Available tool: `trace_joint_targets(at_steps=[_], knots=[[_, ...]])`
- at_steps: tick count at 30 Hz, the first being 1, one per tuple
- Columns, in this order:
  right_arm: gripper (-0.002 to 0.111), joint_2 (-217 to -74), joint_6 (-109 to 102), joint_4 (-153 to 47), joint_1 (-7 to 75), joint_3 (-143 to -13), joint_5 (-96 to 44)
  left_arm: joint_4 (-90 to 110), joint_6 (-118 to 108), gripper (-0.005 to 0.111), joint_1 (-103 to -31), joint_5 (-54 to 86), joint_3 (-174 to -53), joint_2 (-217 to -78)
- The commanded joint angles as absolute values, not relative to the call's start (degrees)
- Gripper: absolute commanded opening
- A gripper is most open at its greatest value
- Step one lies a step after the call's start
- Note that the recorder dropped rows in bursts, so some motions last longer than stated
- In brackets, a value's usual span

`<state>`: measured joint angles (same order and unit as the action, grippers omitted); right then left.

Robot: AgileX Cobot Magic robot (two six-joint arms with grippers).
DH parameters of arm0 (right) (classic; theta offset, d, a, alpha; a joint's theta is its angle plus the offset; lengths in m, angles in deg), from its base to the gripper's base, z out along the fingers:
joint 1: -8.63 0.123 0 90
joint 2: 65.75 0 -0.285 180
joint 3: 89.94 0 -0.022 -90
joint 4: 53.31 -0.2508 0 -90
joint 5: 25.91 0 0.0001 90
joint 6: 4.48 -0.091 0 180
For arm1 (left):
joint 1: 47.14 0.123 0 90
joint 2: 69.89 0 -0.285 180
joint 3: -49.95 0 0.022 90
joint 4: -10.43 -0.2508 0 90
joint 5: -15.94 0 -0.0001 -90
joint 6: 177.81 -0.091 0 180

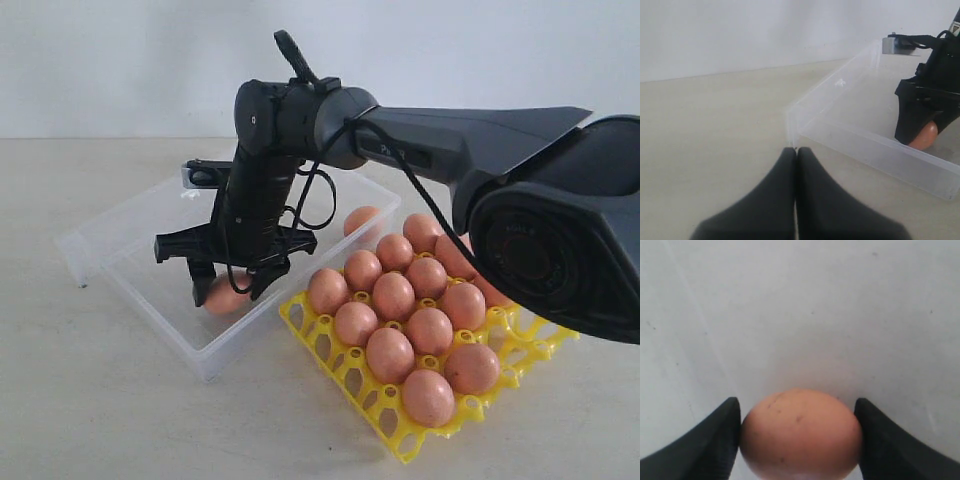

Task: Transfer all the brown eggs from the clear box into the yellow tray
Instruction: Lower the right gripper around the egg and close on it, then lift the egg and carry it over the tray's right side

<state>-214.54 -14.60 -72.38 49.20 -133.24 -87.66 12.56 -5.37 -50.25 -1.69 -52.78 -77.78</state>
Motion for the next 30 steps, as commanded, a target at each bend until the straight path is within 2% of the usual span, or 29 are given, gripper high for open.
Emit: trace_joint_targets(at_steps=[1, 12, 18, 23, 30], knots=[[0.0, -214.2, -14.7, -72.5, 49.1, -133.4, -84.2, 12.5, -5.4, -0.004, -50.1, -1.5, -52.8, -77.7], [0.0, -208.2, -13.6, -66.1, 49.6, -133.4, -75.5, 12.5, -5.4, -0.004, -50.1, -1.3, -52.8, -77.7], [0.0, -203.5, -23.6, -40.1, 55.8, -131.7, -66.2, 12.5, -5.4, -0.004, -50.1, -1.3, -52.8, -77.7], [0.0, -196.3, -38.8, -23.4, 60.5, -116.9, -43.7, 12.5, -5.4, -0.004, -50.1, -1.3, -52.8, -77.7], [0.0, -182.4, -39.8, -23.4, 56.3, -89.7, -28.1, 12.5, -5.4, -0.004, -50.1, -1.5, -52.8, -77.7]])
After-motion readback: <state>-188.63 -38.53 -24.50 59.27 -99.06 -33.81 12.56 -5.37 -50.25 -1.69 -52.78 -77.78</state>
